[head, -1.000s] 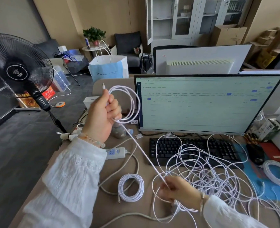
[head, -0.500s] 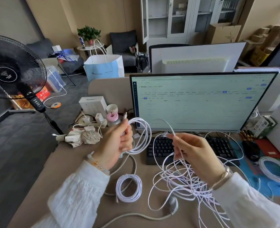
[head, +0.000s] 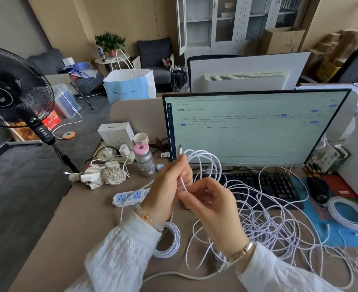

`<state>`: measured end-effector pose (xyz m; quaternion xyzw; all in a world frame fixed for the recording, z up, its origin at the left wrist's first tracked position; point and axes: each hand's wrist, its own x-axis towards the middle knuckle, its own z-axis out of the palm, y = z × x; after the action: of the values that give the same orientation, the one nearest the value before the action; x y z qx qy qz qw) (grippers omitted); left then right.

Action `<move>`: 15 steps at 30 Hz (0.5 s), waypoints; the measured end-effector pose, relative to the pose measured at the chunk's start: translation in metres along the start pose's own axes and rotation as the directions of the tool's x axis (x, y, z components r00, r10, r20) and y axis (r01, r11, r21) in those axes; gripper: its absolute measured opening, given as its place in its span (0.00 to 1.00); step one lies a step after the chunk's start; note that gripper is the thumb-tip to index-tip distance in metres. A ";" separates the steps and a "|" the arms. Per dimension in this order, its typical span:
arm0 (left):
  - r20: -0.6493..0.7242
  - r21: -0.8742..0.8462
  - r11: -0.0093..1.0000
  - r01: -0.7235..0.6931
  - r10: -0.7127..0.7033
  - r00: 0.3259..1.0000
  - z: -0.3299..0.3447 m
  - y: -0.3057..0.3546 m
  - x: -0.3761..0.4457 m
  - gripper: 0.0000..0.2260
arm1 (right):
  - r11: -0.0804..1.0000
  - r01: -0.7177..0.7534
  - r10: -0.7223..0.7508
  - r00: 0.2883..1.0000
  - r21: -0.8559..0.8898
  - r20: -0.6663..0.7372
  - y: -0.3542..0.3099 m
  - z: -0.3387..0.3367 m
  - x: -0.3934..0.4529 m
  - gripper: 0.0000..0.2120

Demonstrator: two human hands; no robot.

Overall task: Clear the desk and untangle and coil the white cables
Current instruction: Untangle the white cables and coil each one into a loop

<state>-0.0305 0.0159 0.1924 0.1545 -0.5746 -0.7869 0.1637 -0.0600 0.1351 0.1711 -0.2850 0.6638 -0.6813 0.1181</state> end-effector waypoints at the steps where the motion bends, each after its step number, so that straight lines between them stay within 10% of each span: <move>1: 0.039 -0.123 0.992 0.038 -0.033 0.999 -0.002 0.003 0.001 0.20 | 0.999 0.000 0.002 1.000 0.047 -0.026 0.002 -0.005 -0.001 0.12; 5: 0.147 -0.396 0.906 0.150 -0.099 0.984 -0.012 0.013 0.005 0.20 | 0.993 -0.030 0.065 0.945 0.115 -0.320 0.015 -0.031 0.006 0.22; 8: 0.292 -0.419 0.866 0.273 -0.156 0.944 -0.016 0.012 0.004 0.21 | 0.895 -0.237 0.270 0.962 0.377 -0.037 0.015 -0.041 0.023 0.34; 11: 0.410 -0.354 0.846 0.399 -0.244 0.879 -0.015 0.006 0.002 0.19 | 0.675 -0.439 0.348 0.898 0.593 0.269 0.003 -0.045 0.033 0.24; 15: 0.413 -0.312 0.826 0.469 -0.327 0.850 -0.014 0.000 0.001 0.18 | 0.682 -0.470 0.355 0.882 0.560 0.308 0.002 -0.049 0.041 0.15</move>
<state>-0.0258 0.0033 0.1887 0.0967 -0.3740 -0.9188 -0.0809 -0.1204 0.1541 0.1805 -0.1311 0.4365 -0.7882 0.4135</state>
